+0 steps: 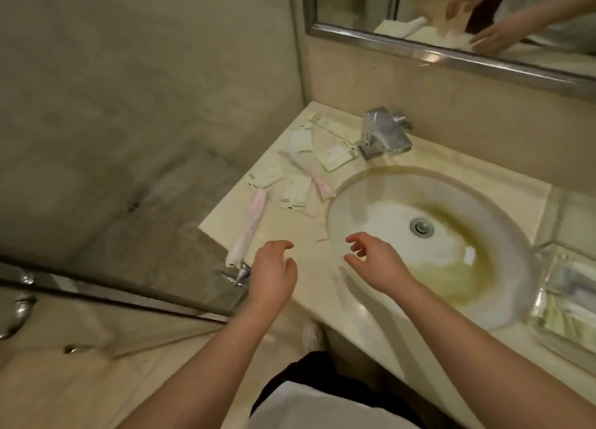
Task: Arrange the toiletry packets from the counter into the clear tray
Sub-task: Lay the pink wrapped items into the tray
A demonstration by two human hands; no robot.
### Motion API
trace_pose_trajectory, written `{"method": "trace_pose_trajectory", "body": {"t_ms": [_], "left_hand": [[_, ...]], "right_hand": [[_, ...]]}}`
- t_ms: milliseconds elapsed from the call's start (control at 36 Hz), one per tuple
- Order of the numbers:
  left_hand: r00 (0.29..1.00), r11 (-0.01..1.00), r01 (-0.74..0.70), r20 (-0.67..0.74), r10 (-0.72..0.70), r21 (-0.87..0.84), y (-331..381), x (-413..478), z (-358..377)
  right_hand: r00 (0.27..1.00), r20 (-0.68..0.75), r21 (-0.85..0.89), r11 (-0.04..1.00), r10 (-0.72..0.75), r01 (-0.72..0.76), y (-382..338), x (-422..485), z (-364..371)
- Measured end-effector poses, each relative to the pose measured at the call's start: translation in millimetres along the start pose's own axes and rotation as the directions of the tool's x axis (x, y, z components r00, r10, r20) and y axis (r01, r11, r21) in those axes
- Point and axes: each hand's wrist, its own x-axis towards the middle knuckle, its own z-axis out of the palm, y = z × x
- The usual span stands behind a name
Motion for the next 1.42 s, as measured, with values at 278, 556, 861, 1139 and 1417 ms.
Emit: {"method": "trace_pose_trajectory", "body": {"t_ms": [278,556,861,1139,1417], "left_hand": [[0.944,0.933,0.331,-0.03,-0.33,0.14,-58.6,91.3,-33.0],[0.841,0.941,0.243,0.433,-0.325,0.234,-95.2,174.4,-48.3],[0.804,0.927,0.329,0.567,-0.176,-0.178,-57.0,199.3,-84.4],[0.769,0.938,0.233,0.638,-0.018,-0.255,-2.9,210.7,-71.8],[0.568,0.98,-0.105,0.799,0.197,-0.167,113.4,139.5,-5.0]], "right_hand": [[0.995,-0.086,-0.025,0.999,0.045,-0.048,-60.8,81.4,14.6],[0.919,-0.286,-0.103,0.945,0.272,-0.312,-71.3,172.8,15.4],[0.922,-0.209,-0.212,0.906,0.325,-0.367,-61.8,206.5,21.9],[0.845,-0.158,0.477,0.789,0.51,-0.387,-50.9,141.6,-14.6],[0.656,-0.325,0.775,0.589,0.681,-0.228,35.7,-20.3,-71.3]]}}
